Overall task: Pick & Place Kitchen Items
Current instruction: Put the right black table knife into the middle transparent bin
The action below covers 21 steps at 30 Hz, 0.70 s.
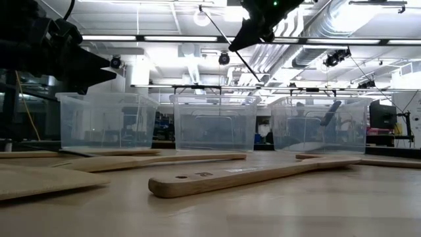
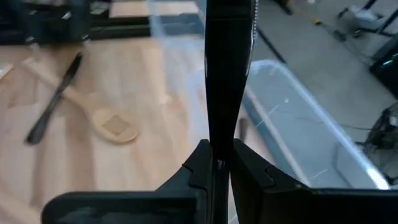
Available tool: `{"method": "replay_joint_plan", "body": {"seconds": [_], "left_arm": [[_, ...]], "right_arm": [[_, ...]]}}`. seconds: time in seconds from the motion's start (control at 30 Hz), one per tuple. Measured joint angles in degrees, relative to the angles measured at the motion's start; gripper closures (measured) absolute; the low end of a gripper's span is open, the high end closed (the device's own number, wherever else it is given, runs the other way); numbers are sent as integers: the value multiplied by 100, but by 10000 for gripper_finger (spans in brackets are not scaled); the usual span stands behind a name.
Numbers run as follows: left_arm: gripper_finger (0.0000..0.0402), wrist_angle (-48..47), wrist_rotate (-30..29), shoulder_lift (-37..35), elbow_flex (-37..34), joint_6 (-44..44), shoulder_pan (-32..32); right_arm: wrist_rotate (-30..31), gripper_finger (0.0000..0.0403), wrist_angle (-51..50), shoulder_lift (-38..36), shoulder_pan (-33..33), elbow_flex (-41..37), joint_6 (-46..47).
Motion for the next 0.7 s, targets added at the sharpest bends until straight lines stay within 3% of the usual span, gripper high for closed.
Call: {"method": "replay_joint_plan", "body": {"seconds": [0.33, 0.7], "left_arm": [[188, 0, 1, 0, 1, 0, 1], [188, 0, 1, 0, 0, 2, 2]], "right_arm": [[-105, 378, 983, 248, -800, 5, -254], [-348, 378, 1629, 1230, -1329, 0, -183]]}}
